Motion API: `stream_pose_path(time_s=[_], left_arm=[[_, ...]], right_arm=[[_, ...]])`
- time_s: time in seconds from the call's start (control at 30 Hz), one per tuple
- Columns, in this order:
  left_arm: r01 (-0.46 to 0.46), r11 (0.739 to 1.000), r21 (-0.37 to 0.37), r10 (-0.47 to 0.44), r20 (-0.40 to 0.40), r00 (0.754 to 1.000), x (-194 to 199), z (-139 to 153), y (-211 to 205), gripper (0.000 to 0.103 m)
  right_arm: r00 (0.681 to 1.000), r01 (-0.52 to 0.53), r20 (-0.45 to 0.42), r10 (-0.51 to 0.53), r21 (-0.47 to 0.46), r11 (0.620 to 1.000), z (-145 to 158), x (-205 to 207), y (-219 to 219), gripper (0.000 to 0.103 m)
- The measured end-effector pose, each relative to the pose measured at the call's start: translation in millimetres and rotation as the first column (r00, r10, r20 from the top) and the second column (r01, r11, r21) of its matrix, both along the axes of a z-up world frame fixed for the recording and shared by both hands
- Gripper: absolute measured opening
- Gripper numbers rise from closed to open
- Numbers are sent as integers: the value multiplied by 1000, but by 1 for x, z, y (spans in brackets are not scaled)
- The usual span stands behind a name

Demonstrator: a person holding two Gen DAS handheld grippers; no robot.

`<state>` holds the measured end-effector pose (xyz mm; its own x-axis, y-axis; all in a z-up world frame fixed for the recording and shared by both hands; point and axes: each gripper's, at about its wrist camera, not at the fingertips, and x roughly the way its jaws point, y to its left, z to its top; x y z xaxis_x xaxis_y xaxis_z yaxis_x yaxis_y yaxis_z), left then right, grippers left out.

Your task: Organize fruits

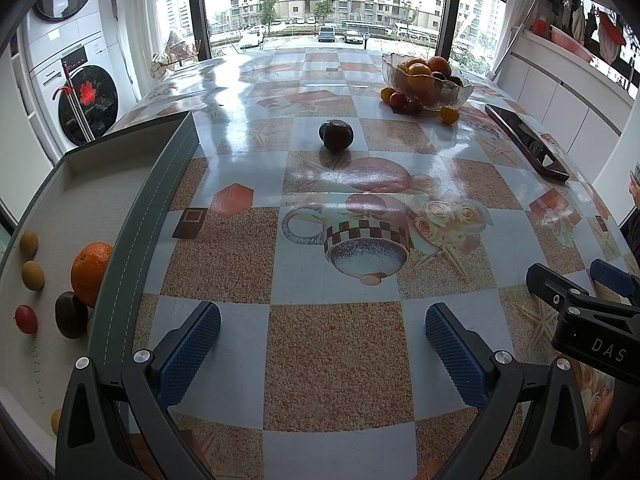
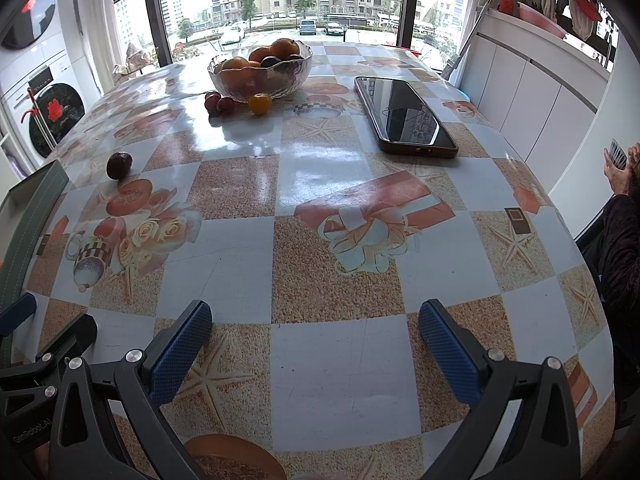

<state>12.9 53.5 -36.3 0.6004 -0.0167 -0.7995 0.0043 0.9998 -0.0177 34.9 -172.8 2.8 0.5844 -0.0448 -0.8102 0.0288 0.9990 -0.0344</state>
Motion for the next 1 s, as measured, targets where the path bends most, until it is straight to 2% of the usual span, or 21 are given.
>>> stream_pose_path(time_s=[0.57, 0.7, 0.77, 0.87, 1.0], left_arm=[[0, 1000, 0, 0, 0, 1000, 0, 0, 0, 103], [0, 1000, 0, 0, 0, 1000, 0, 0, 0, 103], [0, 1000, 0, 0, 0, 1000, 0, 0, 0, 103], [0, 1000, 0, 0, 0, 1000, 0, 0, 0, 103], [0, 1000, -1, 0, 0, 1000, 0, 0, 0, 103]], right_arm=[[1000, -1, -2, 1, -1, 1000, 1, -1, 0, 103], [998, -11, -62, 11, 3, 1000, 5, 5, 0, 103], [993, -20, -117, 24, 37, 999, 9, 17, 0, 103], [990, -44, -127, 62, 141, 989, 16, 37, 0, 103], [990, -50, -122, 72, 175, 983, 19, 77, 8, 103]])
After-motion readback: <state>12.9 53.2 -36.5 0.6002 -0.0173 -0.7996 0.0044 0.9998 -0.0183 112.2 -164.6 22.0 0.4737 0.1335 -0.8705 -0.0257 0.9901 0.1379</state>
